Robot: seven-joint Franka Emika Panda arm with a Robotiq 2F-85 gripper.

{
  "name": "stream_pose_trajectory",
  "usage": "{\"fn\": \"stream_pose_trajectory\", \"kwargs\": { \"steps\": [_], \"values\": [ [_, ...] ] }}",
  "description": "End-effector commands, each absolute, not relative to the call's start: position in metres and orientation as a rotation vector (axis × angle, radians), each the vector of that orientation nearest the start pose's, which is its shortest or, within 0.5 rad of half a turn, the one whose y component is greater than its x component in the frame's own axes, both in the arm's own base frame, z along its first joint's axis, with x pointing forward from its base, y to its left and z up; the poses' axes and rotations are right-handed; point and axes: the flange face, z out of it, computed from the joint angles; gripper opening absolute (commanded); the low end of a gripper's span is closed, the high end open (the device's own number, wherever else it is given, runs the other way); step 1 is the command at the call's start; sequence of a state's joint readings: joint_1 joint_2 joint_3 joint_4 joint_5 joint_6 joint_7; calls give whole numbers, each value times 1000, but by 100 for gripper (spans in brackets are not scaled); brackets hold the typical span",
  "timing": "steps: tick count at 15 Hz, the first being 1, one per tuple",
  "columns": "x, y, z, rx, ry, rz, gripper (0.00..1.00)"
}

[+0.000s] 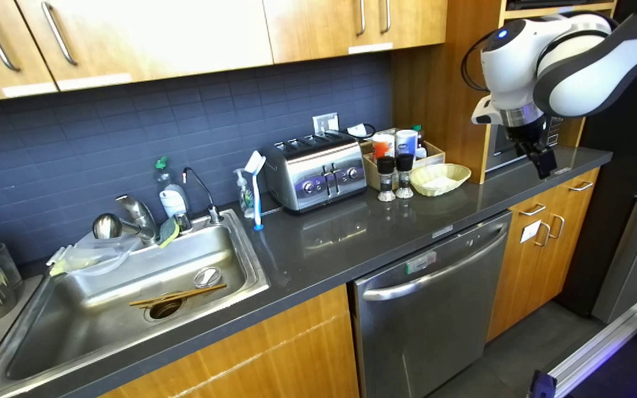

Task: Push the toaster closer to the wall

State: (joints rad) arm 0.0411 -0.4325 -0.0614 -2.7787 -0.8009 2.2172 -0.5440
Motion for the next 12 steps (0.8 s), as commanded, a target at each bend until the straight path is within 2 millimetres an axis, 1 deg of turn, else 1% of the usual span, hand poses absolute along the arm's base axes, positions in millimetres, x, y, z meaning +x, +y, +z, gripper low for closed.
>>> {"fn": "stream_pose_trajectory", "kwargs": {
  "steps": [1, 4, 7, 10, 12],
  "values": [
    [355, 6, 319, 2109, 1451, -397, 100],
    [353, 35, 306, 2001, 1553, -420, 100],
    [350, 55, 293, 1909, 1629, -442, 100],
    [346, 76, 289, 1851, 1683, -439, 100],
    [341, 93, 288, 1804, 1722, -428, 100]
  ]
}}
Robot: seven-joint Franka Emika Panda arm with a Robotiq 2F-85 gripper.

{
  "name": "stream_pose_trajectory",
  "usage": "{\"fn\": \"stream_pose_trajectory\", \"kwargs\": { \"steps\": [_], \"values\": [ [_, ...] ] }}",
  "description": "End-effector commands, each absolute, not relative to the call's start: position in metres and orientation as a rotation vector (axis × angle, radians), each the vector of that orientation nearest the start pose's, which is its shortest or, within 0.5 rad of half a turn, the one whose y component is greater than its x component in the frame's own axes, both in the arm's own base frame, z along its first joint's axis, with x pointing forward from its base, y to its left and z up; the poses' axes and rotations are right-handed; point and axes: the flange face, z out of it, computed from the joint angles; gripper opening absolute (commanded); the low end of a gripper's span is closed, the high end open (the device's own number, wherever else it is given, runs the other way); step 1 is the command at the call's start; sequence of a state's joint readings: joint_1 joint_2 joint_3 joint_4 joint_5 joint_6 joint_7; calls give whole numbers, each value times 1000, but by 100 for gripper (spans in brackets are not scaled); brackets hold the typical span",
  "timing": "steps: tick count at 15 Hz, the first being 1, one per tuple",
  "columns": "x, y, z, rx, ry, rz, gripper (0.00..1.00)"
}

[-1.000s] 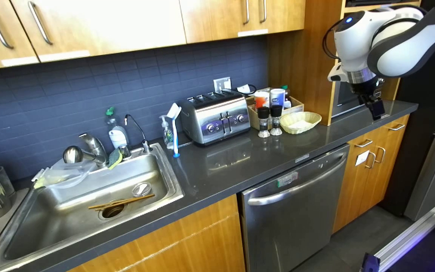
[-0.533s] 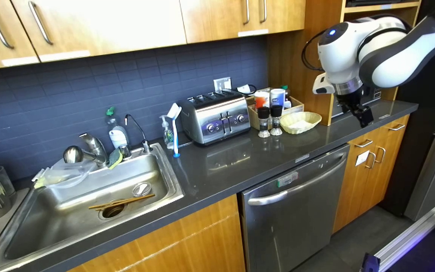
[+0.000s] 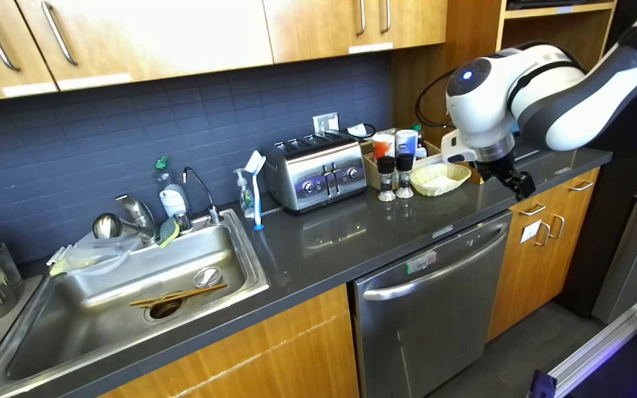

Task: Push the toaster closer to the wall

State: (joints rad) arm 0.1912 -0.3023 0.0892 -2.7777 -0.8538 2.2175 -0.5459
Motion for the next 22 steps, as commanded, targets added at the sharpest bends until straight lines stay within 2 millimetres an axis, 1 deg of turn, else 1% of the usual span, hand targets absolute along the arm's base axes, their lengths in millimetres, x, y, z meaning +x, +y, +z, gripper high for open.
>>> {"fn": "stream_pose_trajectory", "kwargs": {
  "steps": [1, 6, 8, 10, 12, 13, 14, 20, 21, 22],
  "values": [
    [338, 103, 288, 1778, 1741, -422, 100],
    [322, 149, 289, 1656, 1842, -378, 100],
    [315, 163, 288, 1600, 1890, -365, 100],
    [311, 172, 288, 1548, 1923, -357, 100],
    [311, 173, 290, 1520, 1924, -352, 100],
    [314, 168, 292, 1517, 1928, -352, 100],
    [313, 171, 288, 1553, 1915, -346, 100],
    [314, 170, 288, 1543, 1924, -353, 100],
    [317, 171, 288, 1544, 1921, -351, 100],
    [317, 176, 287, 1534, 1945, -339, 100]
  ]
}}
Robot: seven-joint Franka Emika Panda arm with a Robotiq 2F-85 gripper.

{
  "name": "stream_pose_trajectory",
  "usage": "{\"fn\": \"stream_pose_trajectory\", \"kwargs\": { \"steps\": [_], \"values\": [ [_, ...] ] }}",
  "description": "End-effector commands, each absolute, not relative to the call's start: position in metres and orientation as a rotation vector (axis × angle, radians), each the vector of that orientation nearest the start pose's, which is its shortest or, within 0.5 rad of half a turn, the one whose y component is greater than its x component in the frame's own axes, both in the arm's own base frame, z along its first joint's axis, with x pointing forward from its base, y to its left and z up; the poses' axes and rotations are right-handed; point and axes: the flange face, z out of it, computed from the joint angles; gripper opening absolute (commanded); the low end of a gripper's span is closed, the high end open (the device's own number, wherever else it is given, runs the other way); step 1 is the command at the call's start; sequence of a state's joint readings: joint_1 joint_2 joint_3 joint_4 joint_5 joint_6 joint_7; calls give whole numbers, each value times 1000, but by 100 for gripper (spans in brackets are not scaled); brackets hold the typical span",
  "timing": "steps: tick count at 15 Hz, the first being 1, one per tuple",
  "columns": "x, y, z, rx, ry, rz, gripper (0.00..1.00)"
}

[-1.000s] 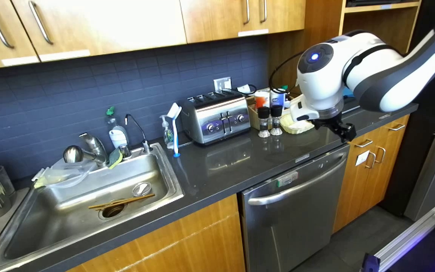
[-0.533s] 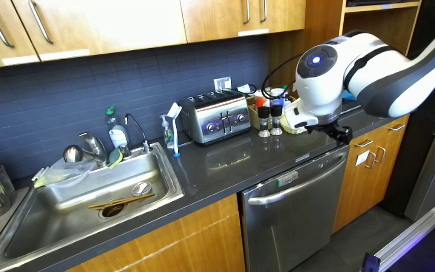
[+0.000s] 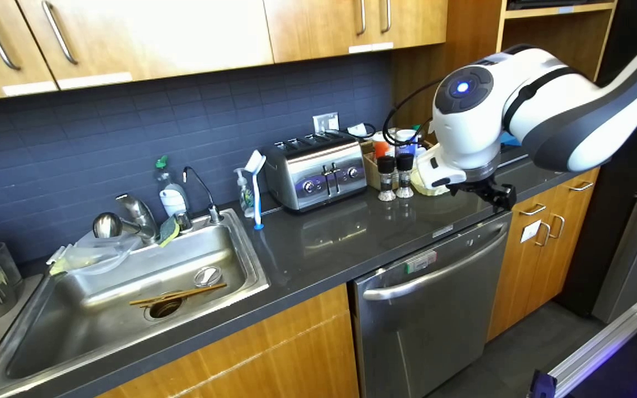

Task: Push the toaster closer to the wall

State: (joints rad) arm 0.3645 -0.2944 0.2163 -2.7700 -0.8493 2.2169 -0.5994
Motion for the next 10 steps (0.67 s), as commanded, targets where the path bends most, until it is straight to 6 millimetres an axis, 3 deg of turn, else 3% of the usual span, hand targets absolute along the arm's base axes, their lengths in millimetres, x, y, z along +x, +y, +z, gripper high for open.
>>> {"fn": "stream_pose_trajectory", "kwargs": {
  "steps": [1, 7, 10],
  "values": [
    [317, 188, 287, 1504, 1971, -309, 100],
    [307, 249, 293, 1323, 2152, -98, 100],
    [309, 267, 295, 1262, 2193, 13, 100]
  ]
}}
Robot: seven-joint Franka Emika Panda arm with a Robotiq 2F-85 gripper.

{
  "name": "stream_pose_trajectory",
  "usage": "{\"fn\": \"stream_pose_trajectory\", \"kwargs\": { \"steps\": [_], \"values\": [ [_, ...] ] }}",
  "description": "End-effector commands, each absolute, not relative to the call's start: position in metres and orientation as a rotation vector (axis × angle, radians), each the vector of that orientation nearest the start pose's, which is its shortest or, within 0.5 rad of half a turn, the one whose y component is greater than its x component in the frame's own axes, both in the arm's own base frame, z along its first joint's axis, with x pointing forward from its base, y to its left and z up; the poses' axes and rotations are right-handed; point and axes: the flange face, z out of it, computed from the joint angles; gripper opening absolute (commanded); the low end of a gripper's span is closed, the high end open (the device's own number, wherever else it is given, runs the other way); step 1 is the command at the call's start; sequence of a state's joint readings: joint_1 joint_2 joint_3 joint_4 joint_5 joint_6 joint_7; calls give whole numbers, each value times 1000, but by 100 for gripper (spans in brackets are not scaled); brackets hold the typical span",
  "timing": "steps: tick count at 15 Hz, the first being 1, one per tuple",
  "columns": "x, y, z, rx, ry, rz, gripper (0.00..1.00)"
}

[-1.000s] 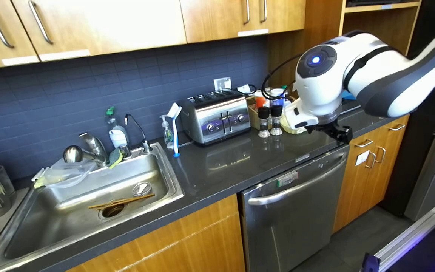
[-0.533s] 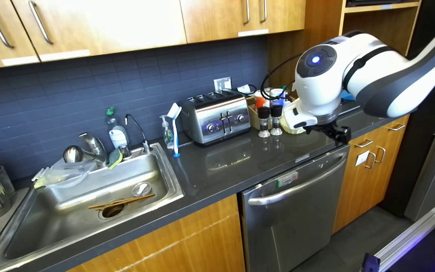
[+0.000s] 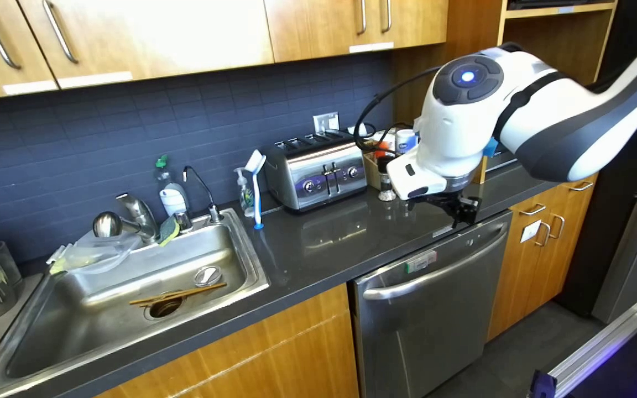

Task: Push the toaster closer to the wall

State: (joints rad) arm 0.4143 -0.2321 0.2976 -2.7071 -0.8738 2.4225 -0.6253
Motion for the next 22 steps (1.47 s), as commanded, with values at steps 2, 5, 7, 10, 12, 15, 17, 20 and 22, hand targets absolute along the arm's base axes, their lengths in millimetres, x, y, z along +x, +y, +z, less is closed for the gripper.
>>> {"fn": "stream_pose_trajectory", "kwargs": {
  "steps": [2, 5, 7, 10, 12, 15, 17, 20, 22],
  "values": [
    [314, 277, 299, 1216, 2223, 104, 100],
    [325, 292, 306, 1178, 2249, 209, 100],
    [332, 297, 308, 1162, 2252, 237, 100],
    [345, 298, 305, 1172, 2258, 235, 100],
    [357, 297, 302, 1208, 2243, 237, 100],
    [381, 296, 297, 1249, 2226, 229, 100],
    [393, 298, 294, 1263, 2222, 230, 100],
    [405, 306, 292, 1271, 2225, 243, 100],
    [411, 313, 292, 1270, 2226, 256, 100]
  ]
}}
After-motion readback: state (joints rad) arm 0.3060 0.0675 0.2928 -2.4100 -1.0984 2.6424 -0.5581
